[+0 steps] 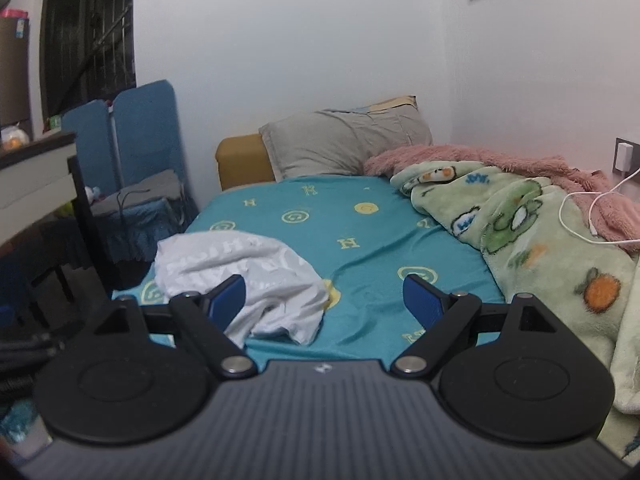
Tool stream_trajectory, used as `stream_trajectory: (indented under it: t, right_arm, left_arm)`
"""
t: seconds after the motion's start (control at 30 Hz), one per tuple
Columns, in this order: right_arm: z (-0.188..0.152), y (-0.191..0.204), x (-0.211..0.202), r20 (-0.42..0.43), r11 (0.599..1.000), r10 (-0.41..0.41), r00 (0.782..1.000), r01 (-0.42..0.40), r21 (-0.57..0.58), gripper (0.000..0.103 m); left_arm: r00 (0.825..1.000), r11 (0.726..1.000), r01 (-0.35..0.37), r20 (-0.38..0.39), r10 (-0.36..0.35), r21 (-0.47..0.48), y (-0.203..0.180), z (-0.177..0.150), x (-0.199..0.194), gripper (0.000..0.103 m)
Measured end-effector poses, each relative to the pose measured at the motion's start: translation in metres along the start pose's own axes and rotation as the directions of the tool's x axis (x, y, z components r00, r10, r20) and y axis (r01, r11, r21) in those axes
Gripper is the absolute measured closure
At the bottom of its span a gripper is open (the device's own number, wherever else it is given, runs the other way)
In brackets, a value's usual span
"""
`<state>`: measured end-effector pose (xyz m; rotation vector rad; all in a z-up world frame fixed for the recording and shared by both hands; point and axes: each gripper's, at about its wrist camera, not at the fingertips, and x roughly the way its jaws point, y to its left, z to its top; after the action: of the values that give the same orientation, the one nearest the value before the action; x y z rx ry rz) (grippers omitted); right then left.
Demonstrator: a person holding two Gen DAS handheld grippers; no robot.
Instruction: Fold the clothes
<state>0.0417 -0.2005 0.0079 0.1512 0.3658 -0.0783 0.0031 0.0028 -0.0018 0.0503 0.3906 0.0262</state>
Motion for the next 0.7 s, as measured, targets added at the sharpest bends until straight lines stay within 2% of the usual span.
stream_trajectory:
  t: [0.1,0.27,0.37,0.43,0.5,0.6,0.7]
  right_arm:
    - [0.019,0.014,0.001,-0.004,0.999,0.028,1.0,-0.028,0.043,0.016]
    - [0.064,0.023,0.012,0.008,0.981,0.153,0.988,-0.153,0.119,0.016]
    - [0.076,0.009,0.016,0.037,0.986,0.115,0.993,-0.119,0.116,0.016]
    - [0.071,-0.004,0.02,0.042,0.993,0.074,0.996,-0.077,0.088,0.016]
    - [0.061,-0.022,0.028,0.011,0.995,0.055,0.998,-0.055,0.086,0.016]
    - [0.044,-0.05,0.042,-0.048,0.991,0.03,0.998,-0.024,0.128,0.016]
    - [0.03,-0.073,0.054,-0.098,0.976,0.026,0.995,-0.005,0.217,0.016]
  left_arm:
    - [1.0,0.999,0.025,-0.005,-0.025,-0.03,0.007,-0.002,0.004,0.0]
    - [0.999,0.999,0.04,-0.036,-0.041,-0.03,0.009,-0.006,0.01,0.0]
    - [0.997,0.998,0.062,-0.05,-0.062,0.001,0.003,-0.007,0.015,0.0]
    - [0.995,0.994,0.082,-0.065,-0.077,0.069,-0.012,-0.01,0.026,0.0]
    - [0.993,0.983,0.1,-0.086,-0.087,0.157,-0.031,-0.013,0.04,0.0]
    - [0.984,0.947,0.137,-0.153,-0.095,0.292,-0.068,-0.028,0.074,0.0]
    - [0.979,0.905,0.142,-0.19,-0.069,0.402,-0.099,-0.042,0.115,0.003]
